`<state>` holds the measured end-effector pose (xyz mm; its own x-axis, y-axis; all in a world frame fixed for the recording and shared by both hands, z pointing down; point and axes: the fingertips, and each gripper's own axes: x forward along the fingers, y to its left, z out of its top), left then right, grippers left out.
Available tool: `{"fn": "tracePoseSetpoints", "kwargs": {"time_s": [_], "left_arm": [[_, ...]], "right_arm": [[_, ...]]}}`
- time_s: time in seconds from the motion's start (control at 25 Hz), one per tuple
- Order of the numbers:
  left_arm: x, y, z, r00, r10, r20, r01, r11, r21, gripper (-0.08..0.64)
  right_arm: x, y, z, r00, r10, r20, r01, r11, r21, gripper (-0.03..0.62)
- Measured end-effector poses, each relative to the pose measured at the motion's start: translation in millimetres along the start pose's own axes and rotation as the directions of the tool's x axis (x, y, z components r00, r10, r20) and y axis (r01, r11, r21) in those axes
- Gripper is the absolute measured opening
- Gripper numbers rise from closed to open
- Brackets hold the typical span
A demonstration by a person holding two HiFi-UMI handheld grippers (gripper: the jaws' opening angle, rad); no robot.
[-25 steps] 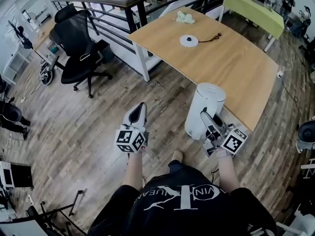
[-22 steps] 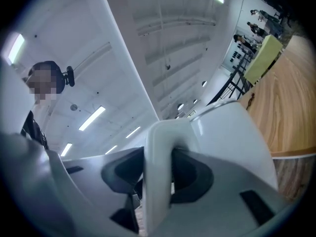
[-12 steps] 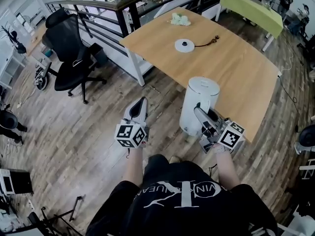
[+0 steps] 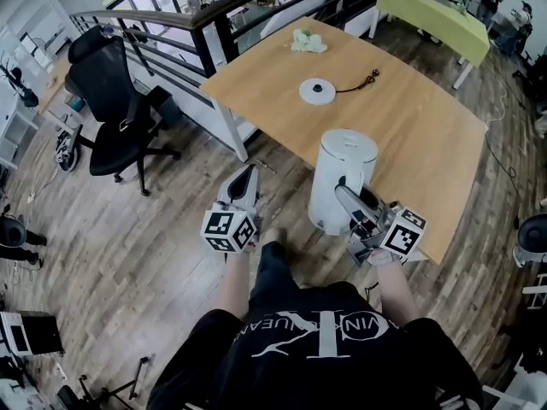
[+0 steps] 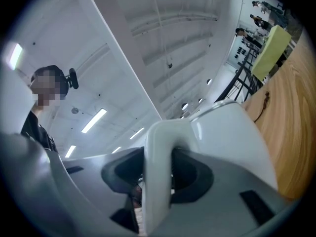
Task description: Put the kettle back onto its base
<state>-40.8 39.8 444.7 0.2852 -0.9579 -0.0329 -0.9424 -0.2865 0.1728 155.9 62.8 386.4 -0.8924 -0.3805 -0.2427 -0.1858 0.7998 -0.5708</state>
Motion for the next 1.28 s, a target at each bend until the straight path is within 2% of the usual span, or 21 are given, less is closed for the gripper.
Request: {"fn": "tracePoseSetpoints", "kwargs": {"time_s": [0.24,0.44,0.84,1.28], "left_arm": [[90,51,17,0.999,-0.048,-0.013,0.048,0.998,-0.037,0.002],[139,73,14,0.993,-0.113,-0.042,0.11,0.992,-0.054,0.002],[214,122,5,0.98,-0.175,-0.096,0.169,0.983,-0.066,0.002],[267,165,-6,0.959,-0.249,-0.137,0.237,0.966,-0.1,0.002]], "right_arm": [[58,-48,38,1.0,-0.026,-0.004,0.026,1.0,0.005,0.163],[90,-75,55,0.998,-0.057,0.011,0.057,0.998,-0.013,0.163],[141,-132,75,0.988,-0.141,0.059,0.143,0.989,-0.026,0.163],[184,-179,88,0.966,-0.242,0.094,0.244,0.97,-0.016,0.163]]}}
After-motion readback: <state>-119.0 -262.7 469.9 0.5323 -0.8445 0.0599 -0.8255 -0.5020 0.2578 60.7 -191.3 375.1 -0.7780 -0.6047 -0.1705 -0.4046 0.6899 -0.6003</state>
